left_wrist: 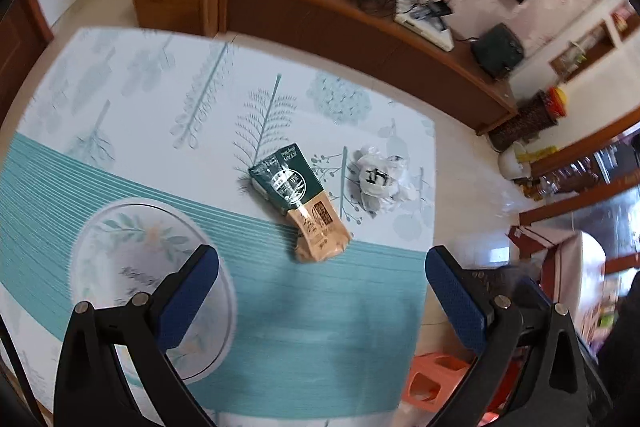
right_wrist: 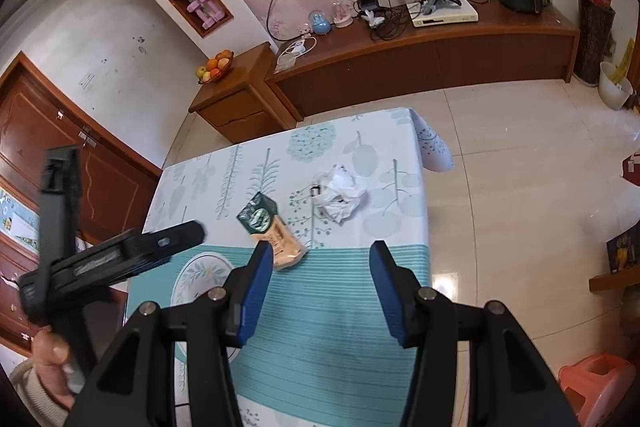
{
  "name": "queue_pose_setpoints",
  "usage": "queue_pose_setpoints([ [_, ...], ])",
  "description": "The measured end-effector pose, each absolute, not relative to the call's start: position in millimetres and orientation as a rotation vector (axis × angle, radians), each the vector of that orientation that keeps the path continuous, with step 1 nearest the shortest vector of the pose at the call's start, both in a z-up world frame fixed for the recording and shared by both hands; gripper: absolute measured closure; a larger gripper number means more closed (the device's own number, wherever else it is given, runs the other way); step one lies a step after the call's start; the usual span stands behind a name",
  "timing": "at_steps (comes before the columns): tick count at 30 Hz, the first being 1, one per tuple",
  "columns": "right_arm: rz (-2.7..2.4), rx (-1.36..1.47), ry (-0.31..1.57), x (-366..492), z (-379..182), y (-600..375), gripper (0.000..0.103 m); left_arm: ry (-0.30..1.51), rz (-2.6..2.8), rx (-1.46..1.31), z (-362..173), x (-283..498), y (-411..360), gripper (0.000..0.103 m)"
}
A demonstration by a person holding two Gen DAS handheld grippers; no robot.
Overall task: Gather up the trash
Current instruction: 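Grasp the green-and-tan drink carton with the left tool while the right tool grasps the white plastic bag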
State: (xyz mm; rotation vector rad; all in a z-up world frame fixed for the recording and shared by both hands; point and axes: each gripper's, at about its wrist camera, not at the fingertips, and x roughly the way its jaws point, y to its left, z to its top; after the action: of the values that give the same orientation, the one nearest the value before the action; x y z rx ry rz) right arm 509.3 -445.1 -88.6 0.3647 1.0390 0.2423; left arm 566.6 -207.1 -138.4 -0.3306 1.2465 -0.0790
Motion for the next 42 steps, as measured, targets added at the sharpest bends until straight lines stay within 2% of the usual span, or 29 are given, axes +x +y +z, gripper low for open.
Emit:
queue_pose_setpoints([
  [5,0.22,0.4,1.063,518,-106,-463,0.053,1.324,-0.013,-0.349,-187,595,-225,0.001],
  [16,0.207,0.424,1.088,551,-138,-469,0.052,1.402,0.091,-0.359,-250,623,-234,0.001],
  [20,0.219,0.43,1.094,573,-148,-457,0.052,1.405,0.082,-0.378,-261,621,-224,0.018],
  [23,0.23,0.426,1.1,589,-156,-445,0.052,1.397,0.074,-0.386,-261,618,-215,0.036],
  [26,0.232,0.391,1.113,606,-167,-429,0.052,1.394,0.065,-0.412,-263,613,-200,0.062],
  [27,0.23,0.38,1.121,611,-171,-424,0.052,1.393,0.064,-0.416,-264,611,-195,0.066],
  [38,0.217,0.38,1.186,639,-212,-389,0.053,1.292,0.054,-0.359,-237,584,-149,0.066],
  [42,0.246,0.299,1.184,634,-210,-365,0.065,1.266,0.043,-0.322,-225,578,-142,0.066],
])
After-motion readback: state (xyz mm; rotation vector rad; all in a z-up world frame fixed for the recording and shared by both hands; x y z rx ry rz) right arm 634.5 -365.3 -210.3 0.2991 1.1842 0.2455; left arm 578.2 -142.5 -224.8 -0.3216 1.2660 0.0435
